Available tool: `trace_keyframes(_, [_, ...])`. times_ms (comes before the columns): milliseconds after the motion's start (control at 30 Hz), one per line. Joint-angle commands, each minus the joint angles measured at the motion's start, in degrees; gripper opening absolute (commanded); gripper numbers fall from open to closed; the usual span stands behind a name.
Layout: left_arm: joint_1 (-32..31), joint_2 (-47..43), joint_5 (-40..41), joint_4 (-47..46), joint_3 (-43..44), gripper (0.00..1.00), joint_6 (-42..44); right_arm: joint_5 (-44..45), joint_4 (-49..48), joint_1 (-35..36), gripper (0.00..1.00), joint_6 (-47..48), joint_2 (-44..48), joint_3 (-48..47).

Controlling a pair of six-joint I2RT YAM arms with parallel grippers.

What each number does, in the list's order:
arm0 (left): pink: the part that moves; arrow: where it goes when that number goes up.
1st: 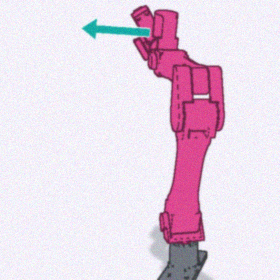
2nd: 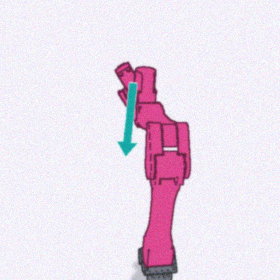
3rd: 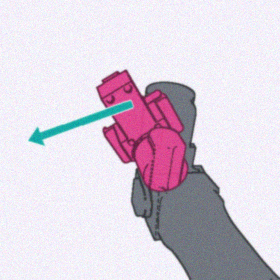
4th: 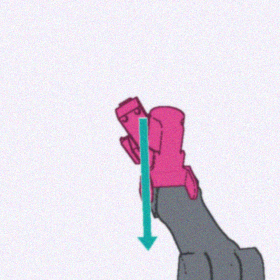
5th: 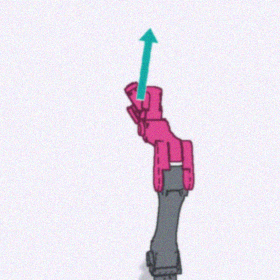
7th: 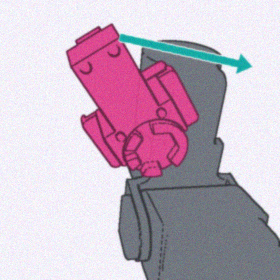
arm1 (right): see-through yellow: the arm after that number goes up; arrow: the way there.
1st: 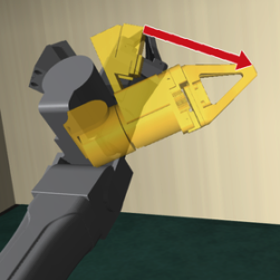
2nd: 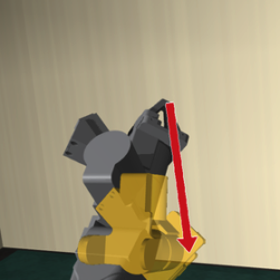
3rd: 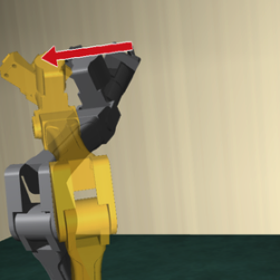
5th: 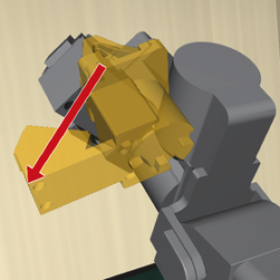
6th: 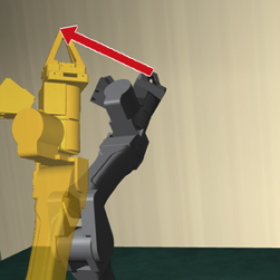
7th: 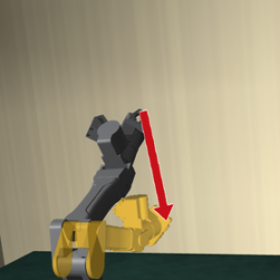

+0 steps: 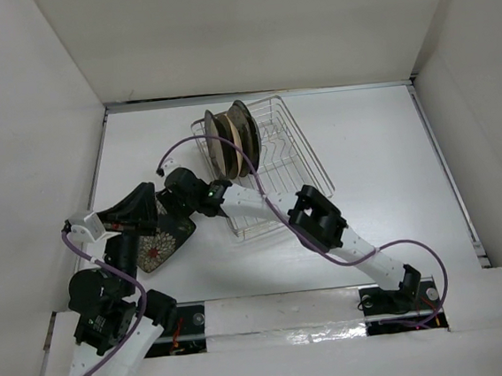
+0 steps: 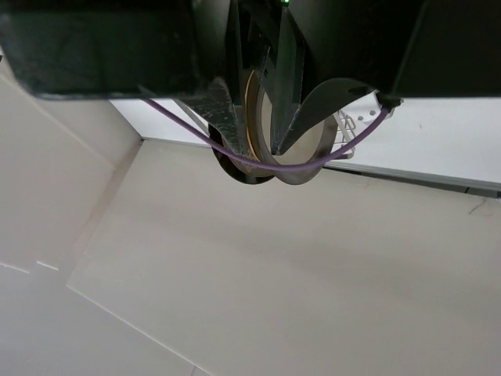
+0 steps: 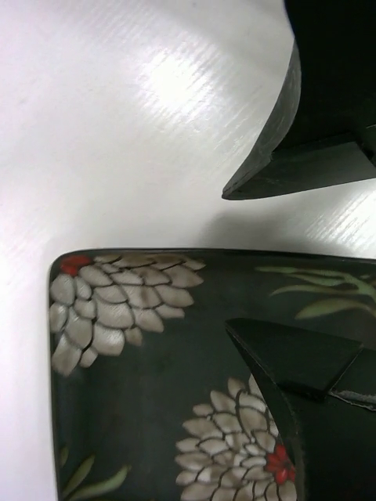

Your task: Load the plates into the dish rack

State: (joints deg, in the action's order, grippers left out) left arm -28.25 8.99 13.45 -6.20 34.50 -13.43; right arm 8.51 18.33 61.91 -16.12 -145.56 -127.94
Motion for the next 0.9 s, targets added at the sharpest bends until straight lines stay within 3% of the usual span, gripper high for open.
trace_keyframes(0, [0.13, 2.07, -2.2, -1.46, 0.3, 0.16, -0.37, 1.86, -2.68, 0.4, 0.68, -0.31, 2.65, 2.08])
trace_keyframes(467, [0.13, 4.28, -4.13, -0.4, 1.01, 0.17, -0.98, -17.73, -10.15, -0.12, 0.63, -5.59, 2.47, 9.9])
trace_keyframes(633, [0.13, 3.66, -3.61, -0.93, 0.74, 0.17, -0.98, -21.7, -11.56, -0.12, 0.52, -6.73, 2.47, 10.34])
trace_keyframes(867, [0.13, 2.96, -3.69, -0.84, 0.65, 0.18, -1.07, -25.56, -13.23, -0.12, 0.28, -9.1, 0.71, 9.9])
